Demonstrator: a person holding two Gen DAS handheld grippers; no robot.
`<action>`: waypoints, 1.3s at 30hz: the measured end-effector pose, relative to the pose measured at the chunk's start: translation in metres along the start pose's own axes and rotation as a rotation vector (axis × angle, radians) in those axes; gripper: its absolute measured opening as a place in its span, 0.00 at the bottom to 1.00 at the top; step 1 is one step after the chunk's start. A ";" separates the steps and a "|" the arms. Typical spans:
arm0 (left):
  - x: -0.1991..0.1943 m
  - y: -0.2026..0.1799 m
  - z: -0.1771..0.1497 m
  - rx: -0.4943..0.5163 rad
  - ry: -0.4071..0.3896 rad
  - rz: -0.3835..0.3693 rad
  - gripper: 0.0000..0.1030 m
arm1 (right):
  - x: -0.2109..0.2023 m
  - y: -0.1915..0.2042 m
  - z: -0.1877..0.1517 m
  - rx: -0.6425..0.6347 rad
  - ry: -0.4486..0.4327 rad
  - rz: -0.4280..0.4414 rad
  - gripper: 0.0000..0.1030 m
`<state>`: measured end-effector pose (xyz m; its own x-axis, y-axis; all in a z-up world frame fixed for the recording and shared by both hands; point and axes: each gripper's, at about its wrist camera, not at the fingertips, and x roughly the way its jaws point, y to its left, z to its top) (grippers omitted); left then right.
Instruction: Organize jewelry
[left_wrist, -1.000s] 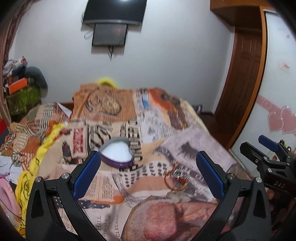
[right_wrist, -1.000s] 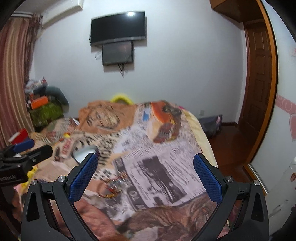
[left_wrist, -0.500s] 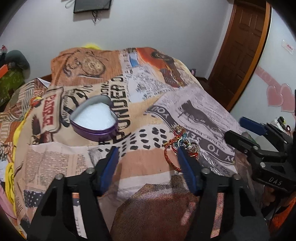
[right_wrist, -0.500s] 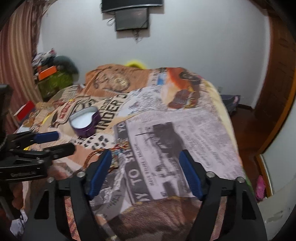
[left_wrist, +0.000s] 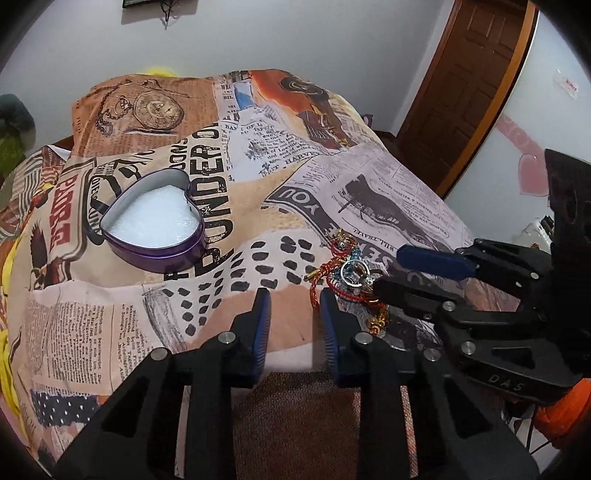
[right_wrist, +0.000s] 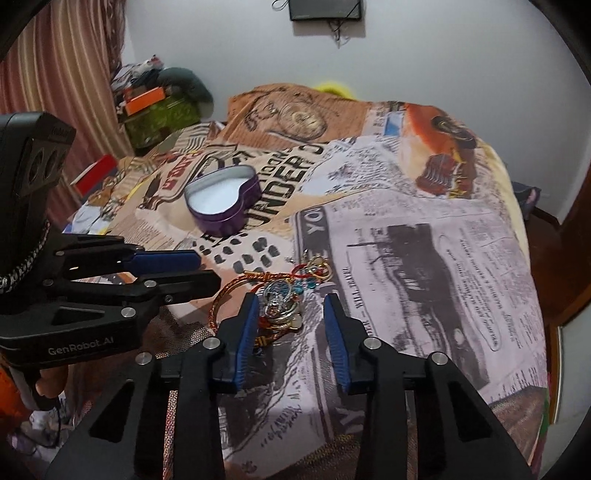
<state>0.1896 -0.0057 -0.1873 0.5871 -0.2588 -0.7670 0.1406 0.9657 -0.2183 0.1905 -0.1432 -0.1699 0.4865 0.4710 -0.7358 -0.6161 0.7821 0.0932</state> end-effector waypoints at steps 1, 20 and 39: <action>0.000 0.001 0.000 -0.001 0.000 -0.003 0.26 | 0.002 0.000 0.000 -0.001 0.008 0.009 0.27; -0.008 -0.012 0.012 0.027 -0.027 -0.030 0.20 | -0.003 0.000 -0.003 -0.011 0.003 0.014 0.17; 0.007 -0.044 0.015 0.091 0.035 -0.089 0.20 | -0.034 -0.035 -0.017 0.100 -0.022 -0.036 0.08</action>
<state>0.1993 -0.0494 -0.1743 0.5412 -0.3424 -0.7680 0.2639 0.9364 -0.2316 0.1850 -0.1935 -0.1602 0.5213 0.4497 -0.7253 -0.5334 0.8351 0.1344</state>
